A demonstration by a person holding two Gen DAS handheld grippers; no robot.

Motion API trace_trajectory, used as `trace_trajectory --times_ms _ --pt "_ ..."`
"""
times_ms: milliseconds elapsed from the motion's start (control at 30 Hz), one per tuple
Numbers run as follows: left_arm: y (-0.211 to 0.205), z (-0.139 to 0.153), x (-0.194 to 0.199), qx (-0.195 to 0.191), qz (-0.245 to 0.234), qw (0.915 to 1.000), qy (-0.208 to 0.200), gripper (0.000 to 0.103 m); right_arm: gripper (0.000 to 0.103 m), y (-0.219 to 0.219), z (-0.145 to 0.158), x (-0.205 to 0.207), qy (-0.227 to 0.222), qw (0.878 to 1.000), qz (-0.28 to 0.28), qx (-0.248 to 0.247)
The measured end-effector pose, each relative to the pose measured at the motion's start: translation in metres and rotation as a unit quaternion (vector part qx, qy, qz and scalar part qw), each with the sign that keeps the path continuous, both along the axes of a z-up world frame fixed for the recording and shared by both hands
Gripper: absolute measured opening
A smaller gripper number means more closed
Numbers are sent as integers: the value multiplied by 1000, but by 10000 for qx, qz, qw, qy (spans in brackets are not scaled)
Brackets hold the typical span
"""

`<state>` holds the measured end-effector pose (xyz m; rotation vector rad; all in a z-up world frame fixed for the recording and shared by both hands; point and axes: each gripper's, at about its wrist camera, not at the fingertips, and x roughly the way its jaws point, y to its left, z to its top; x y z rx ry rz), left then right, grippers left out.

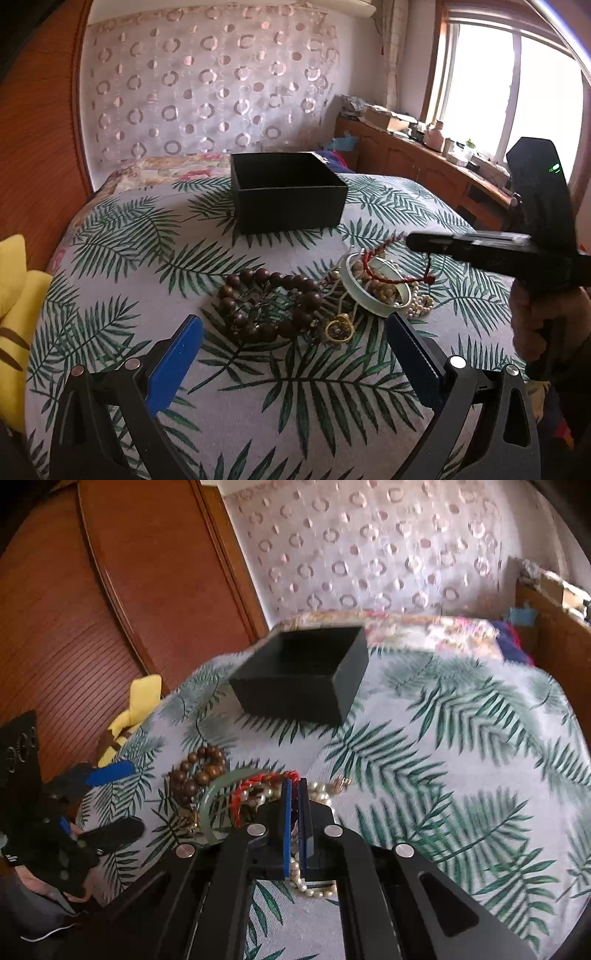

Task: Organize jewelry
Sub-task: 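Reach the right tool to the red string bracelet and close on it, then grasp the jade bangle with the left tool while the right tool holds the red bracelet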

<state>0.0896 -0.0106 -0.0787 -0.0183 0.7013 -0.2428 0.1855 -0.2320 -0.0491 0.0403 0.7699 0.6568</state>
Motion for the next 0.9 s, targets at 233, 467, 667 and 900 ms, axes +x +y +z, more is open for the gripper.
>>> trace_trajectory --times_ms 233,467,667,900 --pt "-28 -2 15 248 -405 9988 111 95 3 -23 20 -15 -387 9990 -168 -170" --pt "-44 -4 28 387 -679 9966 276 95 3 -46 10 -23 -363 9985 -364 -205" --pt "-59 -3 38 786 -937 9922 257 95 3 -56 2 -27 -307 9984 -457 -104" --pt "-80 -12 58 1185 -1301 9828 553 95 3 -65 4 -30 -359 9978 -549 17"
